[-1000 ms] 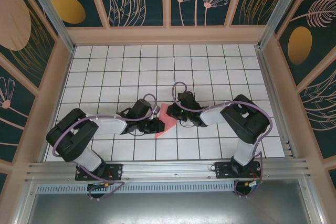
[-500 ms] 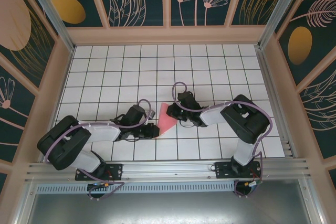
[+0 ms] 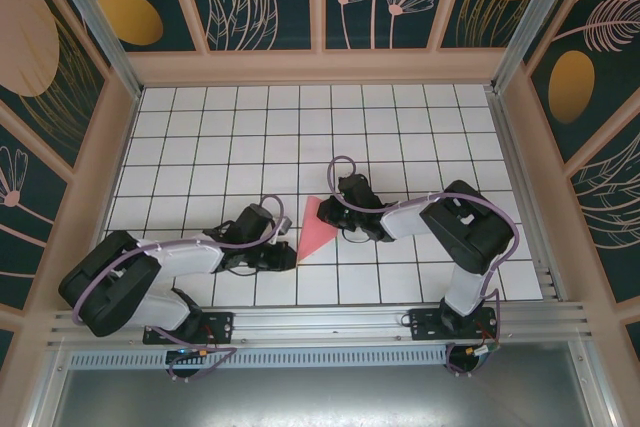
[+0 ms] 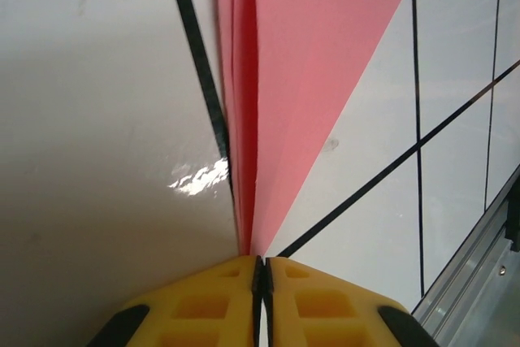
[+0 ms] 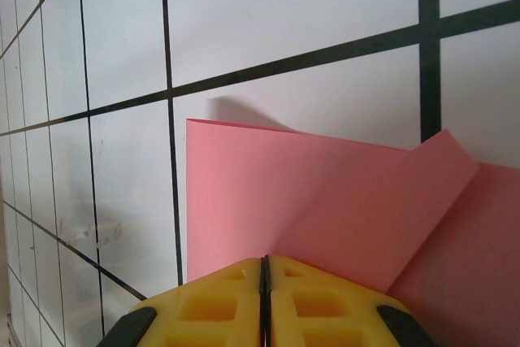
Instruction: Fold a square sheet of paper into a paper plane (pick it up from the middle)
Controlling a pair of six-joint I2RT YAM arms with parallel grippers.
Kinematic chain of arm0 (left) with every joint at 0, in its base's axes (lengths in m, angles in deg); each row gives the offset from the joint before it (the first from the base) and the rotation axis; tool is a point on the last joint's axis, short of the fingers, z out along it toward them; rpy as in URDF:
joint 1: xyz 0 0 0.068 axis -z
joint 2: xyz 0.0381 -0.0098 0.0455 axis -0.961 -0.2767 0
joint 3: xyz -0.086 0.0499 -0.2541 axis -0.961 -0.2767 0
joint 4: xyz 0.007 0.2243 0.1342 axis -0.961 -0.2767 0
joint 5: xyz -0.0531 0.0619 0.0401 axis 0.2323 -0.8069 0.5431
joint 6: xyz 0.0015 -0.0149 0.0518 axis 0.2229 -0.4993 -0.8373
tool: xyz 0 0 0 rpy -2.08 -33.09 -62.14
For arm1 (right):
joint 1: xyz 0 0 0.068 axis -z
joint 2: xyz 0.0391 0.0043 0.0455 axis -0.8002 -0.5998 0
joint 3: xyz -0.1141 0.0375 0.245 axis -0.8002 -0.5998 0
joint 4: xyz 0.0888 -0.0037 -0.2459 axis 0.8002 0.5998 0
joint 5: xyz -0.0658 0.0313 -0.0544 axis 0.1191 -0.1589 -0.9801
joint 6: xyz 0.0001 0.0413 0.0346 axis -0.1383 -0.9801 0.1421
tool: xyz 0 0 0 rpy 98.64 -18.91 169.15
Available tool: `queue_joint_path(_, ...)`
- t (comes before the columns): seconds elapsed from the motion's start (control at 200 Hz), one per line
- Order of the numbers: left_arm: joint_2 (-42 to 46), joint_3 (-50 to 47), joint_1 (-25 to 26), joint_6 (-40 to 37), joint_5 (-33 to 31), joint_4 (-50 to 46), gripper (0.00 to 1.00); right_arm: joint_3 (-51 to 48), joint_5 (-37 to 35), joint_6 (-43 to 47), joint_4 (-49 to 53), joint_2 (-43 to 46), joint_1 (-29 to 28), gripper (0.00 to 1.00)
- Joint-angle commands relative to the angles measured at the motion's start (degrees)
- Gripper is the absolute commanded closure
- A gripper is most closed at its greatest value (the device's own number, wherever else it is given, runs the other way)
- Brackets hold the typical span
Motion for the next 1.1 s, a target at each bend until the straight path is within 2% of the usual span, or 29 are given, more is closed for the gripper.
queue_joint_path(0.0,2.1,0.0,-0.1,-1.4,-1.5,-7.9,0.88,-1.0,-4.3,0.5,8.8,-3.3,-0.2,0.88)
queue_joint_path(0.185,9.7,1.6,-0.1,0.8,-5.9,-8.9,0.88,-0.3,-3.4,2.8,9.0,-3.2,-0.2,0.88)
queue_joint_path(0.355,15.3,2.4,-0.1,2.8,-12.7,-9.8,0.84,1.5,1.6,14.4,9.4,-2.2,-0.9,0.87)
queue_joint_path(0.45,16.3,2.7,-0.2,3.4,-15.1,-9.7,0.82,4.1,5.5,21.6,12.2,-2.6,-1.4,0.86)
queue_joint_path(0.626,14.4,3.8,-0.3,3.6,-16.0,-8.1,0.73,9.1,5.7,28.1,19.1,-0.5,-1.7,0.84)
queue_joint_path(0.756,11.8,5.7,-0.6,3.4,-14.4,-5.8,0.70,9.3,3.5,25.6,19.3,4.4,-1.7,0.81)
queue_joint_path(0.871,9.2,7.8,-0.9,2.8,-13.4,-4.1,0.60,6.7,-0.4,20.2,18.8,9.2,-1.6,0.76)
queue_joint_path(0.941,6.7,9.6,-1.2,1.7,-13.1,-4.1,0.58,4.0,-3.9,14.5,18.8,12.1,-1.2,0.68)
queue_joint_path(1.096,1.1,12.7,-1.4,0.0,-11.2,-3.3,0.56,-4.5,-5.4,2.2,15.0,17.9,0.8,0.65)
